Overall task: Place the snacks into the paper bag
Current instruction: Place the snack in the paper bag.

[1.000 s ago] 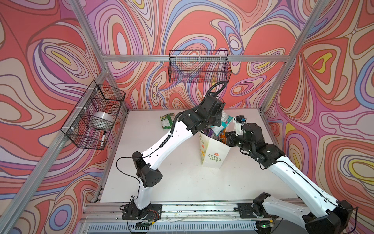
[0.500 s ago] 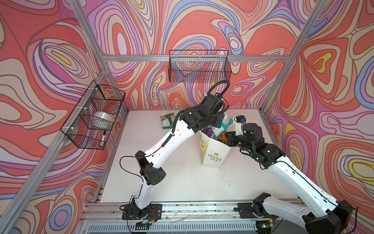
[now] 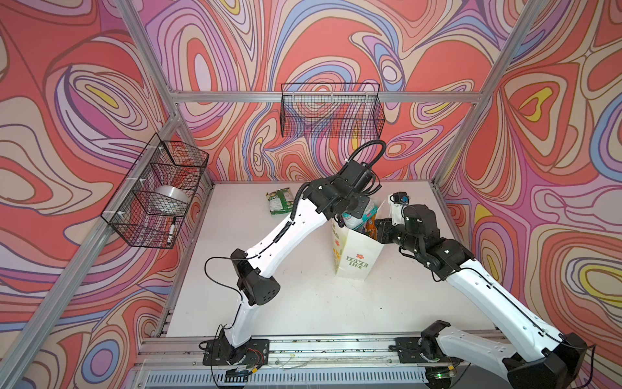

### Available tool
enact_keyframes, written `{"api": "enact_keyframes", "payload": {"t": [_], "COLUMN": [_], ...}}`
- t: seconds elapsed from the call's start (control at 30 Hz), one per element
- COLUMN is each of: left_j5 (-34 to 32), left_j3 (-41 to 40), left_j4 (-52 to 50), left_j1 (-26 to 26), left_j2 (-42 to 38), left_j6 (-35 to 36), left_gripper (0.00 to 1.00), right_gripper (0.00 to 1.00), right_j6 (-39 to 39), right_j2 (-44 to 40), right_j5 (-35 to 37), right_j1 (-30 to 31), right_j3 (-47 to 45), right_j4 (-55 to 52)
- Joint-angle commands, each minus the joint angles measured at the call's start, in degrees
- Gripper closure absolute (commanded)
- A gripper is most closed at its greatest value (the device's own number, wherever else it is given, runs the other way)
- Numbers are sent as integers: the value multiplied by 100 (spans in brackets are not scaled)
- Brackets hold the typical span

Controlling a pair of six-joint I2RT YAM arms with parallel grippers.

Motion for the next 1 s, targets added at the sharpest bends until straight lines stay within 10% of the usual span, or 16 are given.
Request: {"api": "enact_keyframes", "payload": {"t": [0.0,0.63,0.97], "left_j5": [54,680,436], "left_j3": [282,999,1036], "left_j4": [-308,-1006,-668], "left_j1": [0,14,48], "left_j2": [134,972,789], "left_j6": [264,611,285], "left_gripper": [100,100,57], "right_gripper": [100,100,100], "right_j6": [-54,-45,-52], "right_j2": [50,104,122], "right_j5": [15,-5,-12], "right_j1": [15,15,13], "right_j3": [-94,-85,-82], "right_j4": [-73,-52,-55]}}
